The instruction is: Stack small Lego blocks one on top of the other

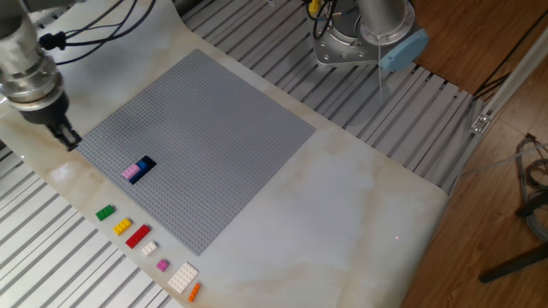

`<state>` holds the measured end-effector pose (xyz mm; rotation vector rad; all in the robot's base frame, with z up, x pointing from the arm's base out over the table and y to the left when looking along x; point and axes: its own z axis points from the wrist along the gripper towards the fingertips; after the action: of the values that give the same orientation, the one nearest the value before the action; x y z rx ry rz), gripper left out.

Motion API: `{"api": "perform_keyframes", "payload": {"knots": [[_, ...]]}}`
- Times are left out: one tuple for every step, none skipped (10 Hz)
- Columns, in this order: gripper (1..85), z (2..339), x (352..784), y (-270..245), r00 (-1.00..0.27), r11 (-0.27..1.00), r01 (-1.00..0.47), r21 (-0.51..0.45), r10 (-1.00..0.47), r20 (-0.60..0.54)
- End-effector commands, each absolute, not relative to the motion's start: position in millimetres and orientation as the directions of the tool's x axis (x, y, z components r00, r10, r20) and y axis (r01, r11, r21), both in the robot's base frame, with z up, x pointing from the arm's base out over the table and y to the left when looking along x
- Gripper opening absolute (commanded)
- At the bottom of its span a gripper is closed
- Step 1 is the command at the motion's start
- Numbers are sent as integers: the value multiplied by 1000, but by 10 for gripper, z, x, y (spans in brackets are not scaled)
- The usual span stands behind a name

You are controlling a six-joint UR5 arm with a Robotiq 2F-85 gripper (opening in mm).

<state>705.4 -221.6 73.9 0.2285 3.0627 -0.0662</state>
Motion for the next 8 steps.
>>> {"api": "perform_keyframes", "payload": {"knots": [[10,705,7311,-2341,-972,980,201,-8,198,-130],[10,667,7372,-2341,-969,978,209,-10,206,-140],[10,596,7383,-2451,-968,974,220,-48,212,-136],[10,564,7376,-2416,-962,970,244,-18,240,-129],[10,533,7397,-2342,-956,964,264,20,265,-125],[10,489,7395,-2393,-958,965,263,-5,261,-122],[10,438,7399,-2409,-958,965,263,-11,260,-121],[10,400,7410,-2457,-960,967,253,-18,249,-125]]}}
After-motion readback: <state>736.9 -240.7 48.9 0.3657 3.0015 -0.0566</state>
